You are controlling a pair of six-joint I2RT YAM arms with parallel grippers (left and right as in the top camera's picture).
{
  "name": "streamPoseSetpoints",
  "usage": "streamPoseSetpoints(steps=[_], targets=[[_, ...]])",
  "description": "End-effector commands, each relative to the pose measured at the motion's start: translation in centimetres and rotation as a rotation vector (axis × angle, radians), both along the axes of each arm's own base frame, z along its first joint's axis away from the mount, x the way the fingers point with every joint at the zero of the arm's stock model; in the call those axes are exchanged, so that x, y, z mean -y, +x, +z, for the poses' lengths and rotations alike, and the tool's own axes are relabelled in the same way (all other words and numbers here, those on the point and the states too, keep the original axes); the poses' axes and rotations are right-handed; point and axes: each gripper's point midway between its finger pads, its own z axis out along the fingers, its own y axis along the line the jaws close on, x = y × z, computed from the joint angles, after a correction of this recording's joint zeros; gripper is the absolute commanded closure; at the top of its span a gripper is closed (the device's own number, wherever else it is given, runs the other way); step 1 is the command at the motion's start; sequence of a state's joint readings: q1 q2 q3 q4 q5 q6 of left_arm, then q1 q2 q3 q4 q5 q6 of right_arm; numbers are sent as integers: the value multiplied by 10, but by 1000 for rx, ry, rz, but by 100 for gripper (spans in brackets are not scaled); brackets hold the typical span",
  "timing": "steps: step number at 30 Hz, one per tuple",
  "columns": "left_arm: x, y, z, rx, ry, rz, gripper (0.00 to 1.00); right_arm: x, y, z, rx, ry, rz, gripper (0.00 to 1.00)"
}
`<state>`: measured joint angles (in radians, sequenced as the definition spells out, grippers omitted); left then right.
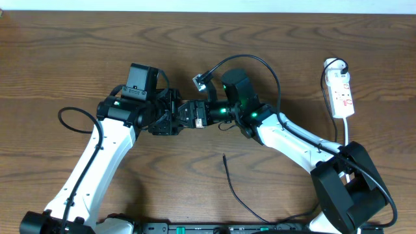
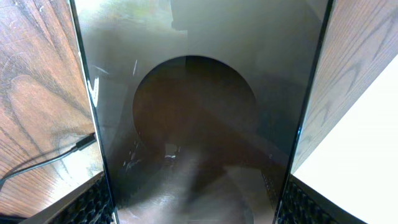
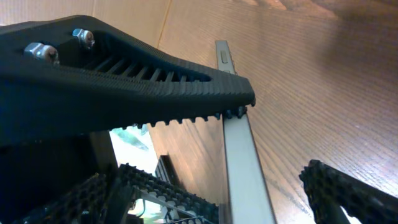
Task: Plug charger to phone and switch on socket
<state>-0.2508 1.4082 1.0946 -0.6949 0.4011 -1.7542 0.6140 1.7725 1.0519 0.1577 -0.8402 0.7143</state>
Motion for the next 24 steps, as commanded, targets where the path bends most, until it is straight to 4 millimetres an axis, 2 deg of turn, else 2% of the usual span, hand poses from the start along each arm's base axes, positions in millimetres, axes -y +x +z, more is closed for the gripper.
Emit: streamPoseSetpoints(steps=[1, 6, 16, 24], targets=[[7, 2, 15, 31, -40, -15, 93, -7, -1, 3, 38, 0, 12, 12], [8, 2, 16, 30, -43, -17, 93, -7, -1, 3, 38, 0, 12, 28], [8, 2, 16, 30, -43, -17, 93, -7, 0, 3, 39, -1, 9, 32], [8, 2, 16, 31, -43, -17, 92, -7, 0, 3, 39, -1, 10, 28]])
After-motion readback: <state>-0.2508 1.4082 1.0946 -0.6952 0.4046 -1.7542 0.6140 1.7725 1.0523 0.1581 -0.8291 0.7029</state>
